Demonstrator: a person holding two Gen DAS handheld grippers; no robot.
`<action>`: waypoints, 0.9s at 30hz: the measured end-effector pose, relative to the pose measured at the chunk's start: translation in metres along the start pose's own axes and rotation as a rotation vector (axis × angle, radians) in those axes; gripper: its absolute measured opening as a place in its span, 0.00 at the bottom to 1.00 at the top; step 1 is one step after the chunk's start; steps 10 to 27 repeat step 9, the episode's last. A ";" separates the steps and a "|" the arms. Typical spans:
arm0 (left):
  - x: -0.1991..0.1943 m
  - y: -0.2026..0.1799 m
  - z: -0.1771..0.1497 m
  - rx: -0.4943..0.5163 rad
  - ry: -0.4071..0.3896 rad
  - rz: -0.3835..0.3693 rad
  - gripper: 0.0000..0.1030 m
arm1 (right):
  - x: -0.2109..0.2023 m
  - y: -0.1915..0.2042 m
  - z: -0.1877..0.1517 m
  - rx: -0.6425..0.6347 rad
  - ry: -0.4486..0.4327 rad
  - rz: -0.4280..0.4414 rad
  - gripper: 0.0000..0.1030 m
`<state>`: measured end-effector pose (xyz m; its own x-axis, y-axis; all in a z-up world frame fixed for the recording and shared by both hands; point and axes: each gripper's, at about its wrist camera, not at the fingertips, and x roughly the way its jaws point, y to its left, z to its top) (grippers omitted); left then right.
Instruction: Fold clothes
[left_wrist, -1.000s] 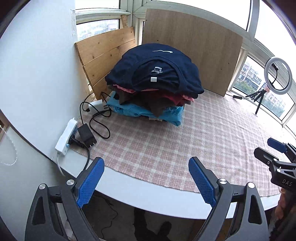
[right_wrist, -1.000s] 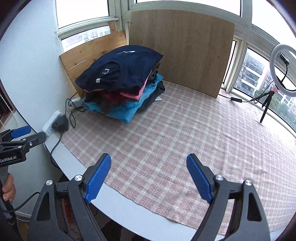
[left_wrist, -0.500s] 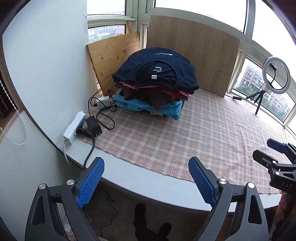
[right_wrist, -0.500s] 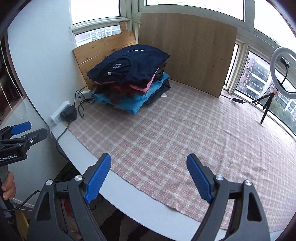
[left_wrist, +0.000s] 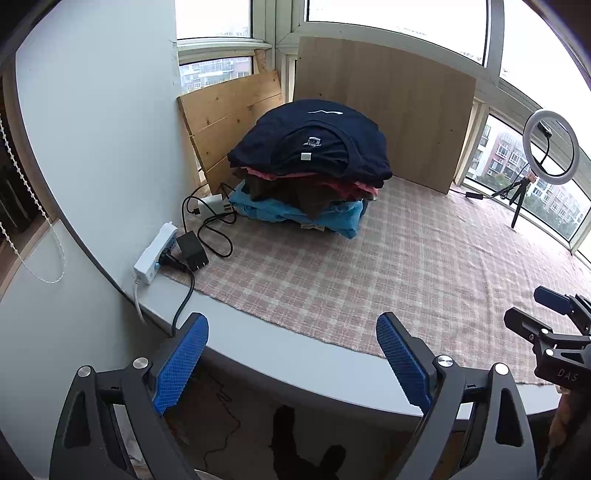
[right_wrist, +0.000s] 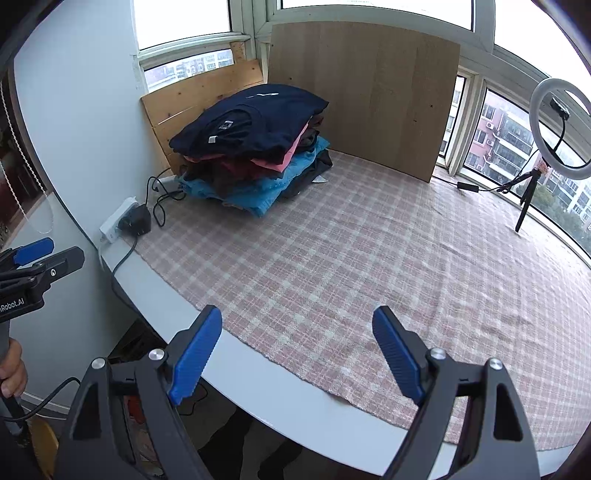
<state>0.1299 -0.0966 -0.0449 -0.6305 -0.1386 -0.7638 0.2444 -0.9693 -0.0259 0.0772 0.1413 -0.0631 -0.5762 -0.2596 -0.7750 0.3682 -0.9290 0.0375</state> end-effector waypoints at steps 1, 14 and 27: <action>0.001 0.000 0.000 -0.001 0.004 0.001 0.90 | 0.000 0.000 -0.001 0.001 0.001 0.003 0.81; -0.008 -0.012 -0.003 0.062 -0.036 0.022 0.90 | 0.005 0.005 -0.004 -0.012 0.015 0.010 0.81; -0.008 -0.012 -0.003 0.062 -0.036 0.022 0.90 | 0.005 0.005 -0.004 -0.012 0.015 0.010 0.81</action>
